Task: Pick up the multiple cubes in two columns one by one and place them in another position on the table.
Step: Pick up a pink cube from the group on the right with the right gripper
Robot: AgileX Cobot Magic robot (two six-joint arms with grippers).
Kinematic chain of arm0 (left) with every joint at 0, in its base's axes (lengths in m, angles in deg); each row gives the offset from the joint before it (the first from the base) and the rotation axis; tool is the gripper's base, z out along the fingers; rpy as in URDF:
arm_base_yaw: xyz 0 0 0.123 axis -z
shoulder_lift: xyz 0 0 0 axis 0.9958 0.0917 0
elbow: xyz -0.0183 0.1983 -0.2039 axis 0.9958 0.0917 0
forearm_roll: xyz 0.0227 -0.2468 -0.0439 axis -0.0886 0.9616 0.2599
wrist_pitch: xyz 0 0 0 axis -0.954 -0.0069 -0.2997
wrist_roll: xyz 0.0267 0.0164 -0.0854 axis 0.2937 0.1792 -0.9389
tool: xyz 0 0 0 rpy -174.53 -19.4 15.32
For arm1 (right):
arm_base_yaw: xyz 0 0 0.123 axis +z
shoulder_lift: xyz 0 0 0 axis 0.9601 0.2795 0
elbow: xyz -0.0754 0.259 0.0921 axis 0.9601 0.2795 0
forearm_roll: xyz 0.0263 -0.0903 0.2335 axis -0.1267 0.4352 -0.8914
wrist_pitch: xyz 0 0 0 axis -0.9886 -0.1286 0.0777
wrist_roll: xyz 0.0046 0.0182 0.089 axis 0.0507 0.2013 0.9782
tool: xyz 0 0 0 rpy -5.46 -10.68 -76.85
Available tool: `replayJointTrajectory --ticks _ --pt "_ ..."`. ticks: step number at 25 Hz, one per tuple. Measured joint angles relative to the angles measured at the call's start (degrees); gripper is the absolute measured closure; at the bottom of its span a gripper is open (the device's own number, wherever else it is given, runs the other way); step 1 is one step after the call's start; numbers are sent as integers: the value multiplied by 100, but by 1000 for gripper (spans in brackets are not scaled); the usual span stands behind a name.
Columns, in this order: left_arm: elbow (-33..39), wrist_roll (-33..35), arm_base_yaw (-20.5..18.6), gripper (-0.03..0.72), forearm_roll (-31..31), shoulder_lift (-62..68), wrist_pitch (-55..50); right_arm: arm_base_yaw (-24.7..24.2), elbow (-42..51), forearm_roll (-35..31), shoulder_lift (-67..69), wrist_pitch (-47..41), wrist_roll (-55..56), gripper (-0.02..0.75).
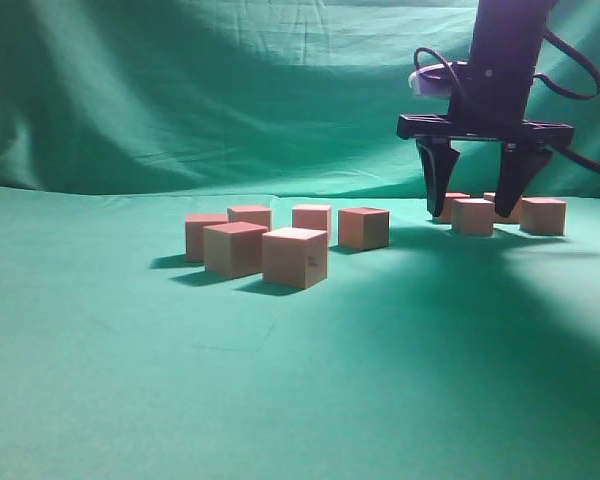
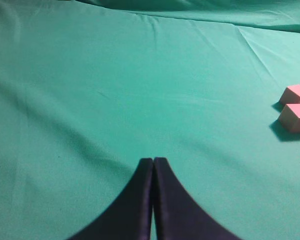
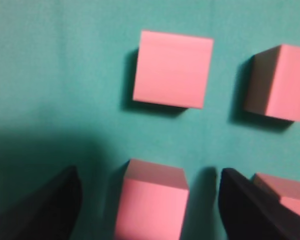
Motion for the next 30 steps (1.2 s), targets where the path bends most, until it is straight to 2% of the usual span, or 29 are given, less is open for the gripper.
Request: replayJointTrajectory --ticks 6,12,16,20,24,27,30 --pt "0 0 0 688 0 0 0 0 0 0 3 0 0 470" --pt "0 0 0 688 0 0 0 0 -76 0 13 -160 0 463" --pt "0 0 0 688 0 0 0 0 -590 -49 13 -890 -12 463" --pt "0 0 0 688 0 0 0 0 -833 -497 -312 -1220 -266 463" --pt "0 0 0 688 0 0 0 0 -184 -814 -1228 -1244 -429 463" --pt "0 0 0 688 0 0 0 14 710 -826 -1981 -1258 -445 463" --pt "0 0 0 688 0 0 0 254 1844 -815 -2682 -1057 -396 463"
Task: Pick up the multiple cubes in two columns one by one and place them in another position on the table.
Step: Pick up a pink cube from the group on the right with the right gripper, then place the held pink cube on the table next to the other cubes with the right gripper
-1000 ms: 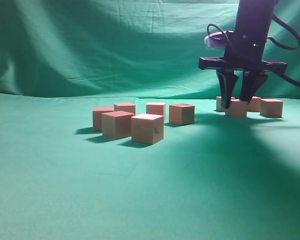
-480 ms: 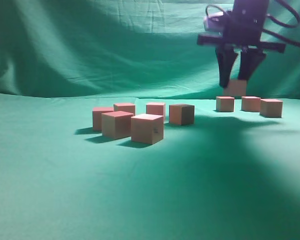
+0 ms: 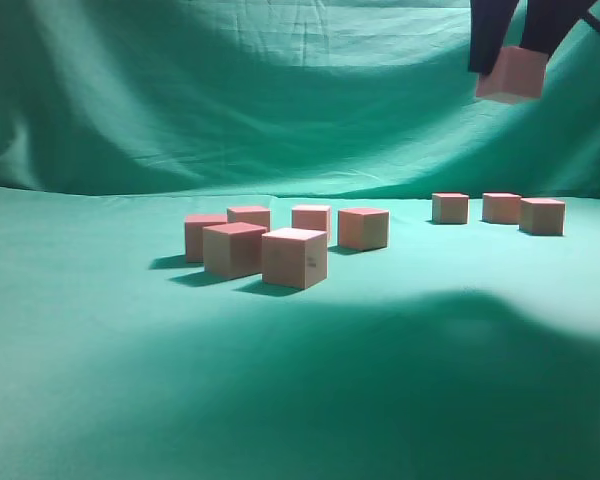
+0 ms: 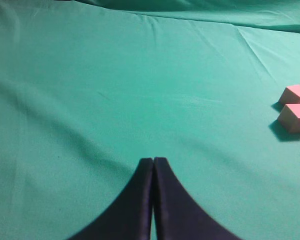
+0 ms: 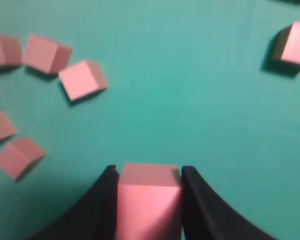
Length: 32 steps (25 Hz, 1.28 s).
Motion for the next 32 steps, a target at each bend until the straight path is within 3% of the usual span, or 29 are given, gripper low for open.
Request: replayJointTrajectory --ticks 6,10,14,22,32 --pt "0 0 0 688 0 0 0 1224 1830 -22 -782 1219 139 463" --pt "0 0 0 688 0 0 0 1987 2266 -34 -797 1699 534 463" --pt "0 0 0 688 0 0 0 2435 2322 -8 -663 2175 1130 463" --pt "0 0 0 688 0 0 0 2531 2336 474 -110 2550 1893 463" --pt "0 0 0 688 0 0 0 2531 2336 817 191 2859 1918 463"
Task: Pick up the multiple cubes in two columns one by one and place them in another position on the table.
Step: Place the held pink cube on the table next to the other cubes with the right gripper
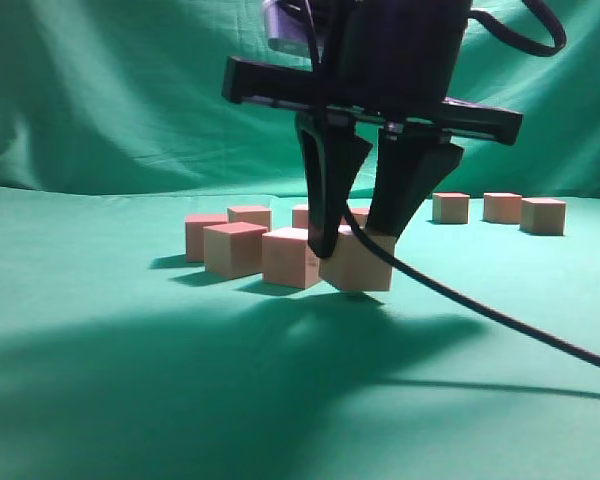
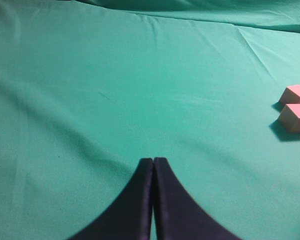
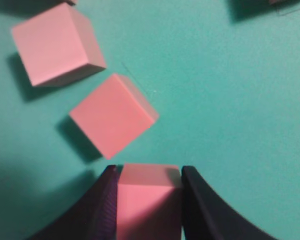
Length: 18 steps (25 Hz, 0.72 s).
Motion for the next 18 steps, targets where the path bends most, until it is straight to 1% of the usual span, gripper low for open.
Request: replayJointTrajectory --ticks 18 --pt "0 0 0 688 0 0 0 0 0 101 55 71 0 463"
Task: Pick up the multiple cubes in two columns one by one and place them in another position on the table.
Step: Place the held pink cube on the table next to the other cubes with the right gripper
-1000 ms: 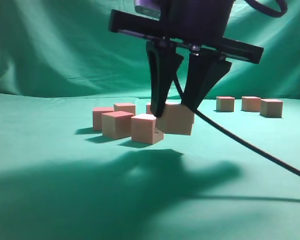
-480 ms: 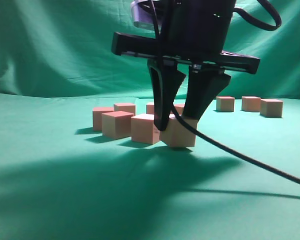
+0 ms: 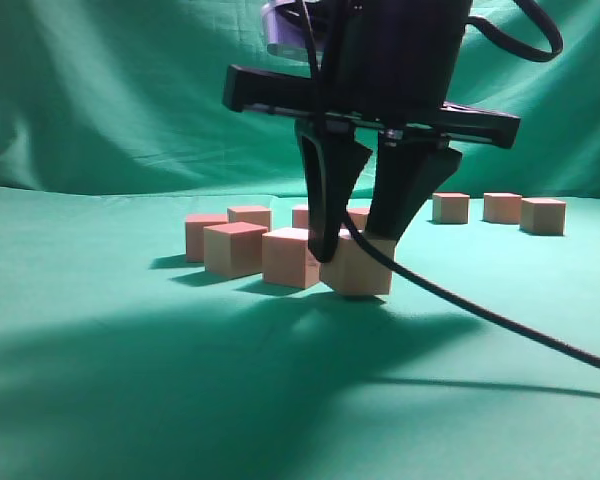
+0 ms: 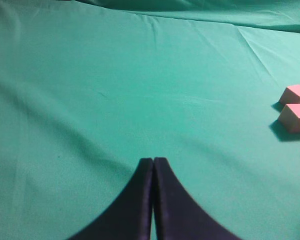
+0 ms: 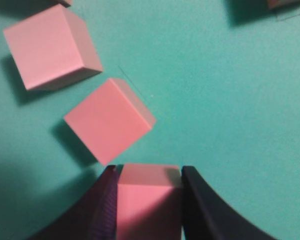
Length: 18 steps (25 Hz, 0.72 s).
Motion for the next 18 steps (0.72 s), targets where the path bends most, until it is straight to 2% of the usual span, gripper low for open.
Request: replayJointTrajectory --ticks 12,13,18 --pt "0 0 0 688 0 0 0 0 -74 0 128 -120 -46 463" --pt "0 0 0 688 0 0 0 0 -133 0 150 -250 -98 405" --pt "0 0 0 688 0 0 0 0 -679 0 184 -1022 -272 225"
